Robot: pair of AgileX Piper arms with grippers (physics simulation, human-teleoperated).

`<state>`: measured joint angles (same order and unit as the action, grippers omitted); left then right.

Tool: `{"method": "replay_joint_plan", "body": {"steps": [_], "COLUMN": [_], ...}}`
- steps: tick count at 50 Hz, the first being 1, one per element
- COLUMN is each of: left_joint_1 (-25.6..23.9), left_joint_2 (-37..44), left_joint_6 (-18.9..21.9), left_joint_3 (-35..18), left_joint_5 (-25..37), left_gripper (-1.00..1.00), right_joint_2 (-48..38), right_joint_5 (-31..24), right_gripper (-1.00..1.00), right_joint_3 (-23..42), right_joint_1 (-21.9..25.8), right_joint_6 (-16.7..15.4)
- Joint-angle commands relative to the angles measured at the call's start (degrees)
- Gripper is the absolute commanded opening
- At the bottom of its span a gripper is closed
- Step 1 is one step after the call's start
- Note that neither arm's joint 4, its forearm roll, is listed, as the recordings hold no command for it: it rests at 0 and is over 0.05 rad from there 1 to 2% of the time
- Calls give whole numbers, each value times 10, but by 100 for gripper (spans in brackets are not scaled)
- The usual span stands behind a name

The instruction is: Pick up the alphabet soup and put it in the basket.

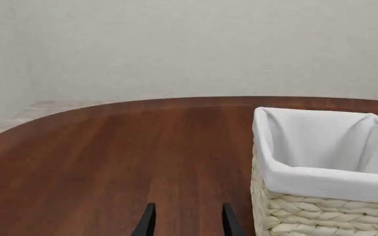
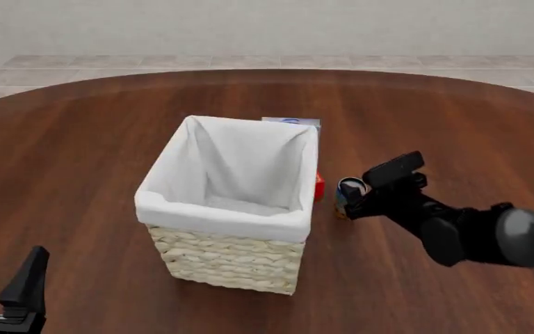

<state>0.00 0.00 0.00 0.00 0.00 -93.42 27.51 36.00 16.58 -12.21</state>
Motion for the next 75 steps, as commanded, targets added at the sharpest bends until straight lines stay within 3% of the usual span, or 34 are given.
{"method": "replay_joint_plan", "body": {"steps": [1, 26, 75], "left_joint_1": [0, 0, 0], "left_joint_2": [0, 0, 0], "left_joint_6": [0, 0, 0], "left_joint_3": [0, 0, 0], "left_joint_5": [0, 0, 0], "left_gripper": [100, 100, 100], "right_joint_2": [-21, -76, -146], "right_joint_5": [-8, 5, 16], "right_gripper": [100, 100, 100], "right_joint_3": [20, 29, 48], "right_joint_1": [-8, -2, -12], "right_joint_6": [-7, 17, 28]}}
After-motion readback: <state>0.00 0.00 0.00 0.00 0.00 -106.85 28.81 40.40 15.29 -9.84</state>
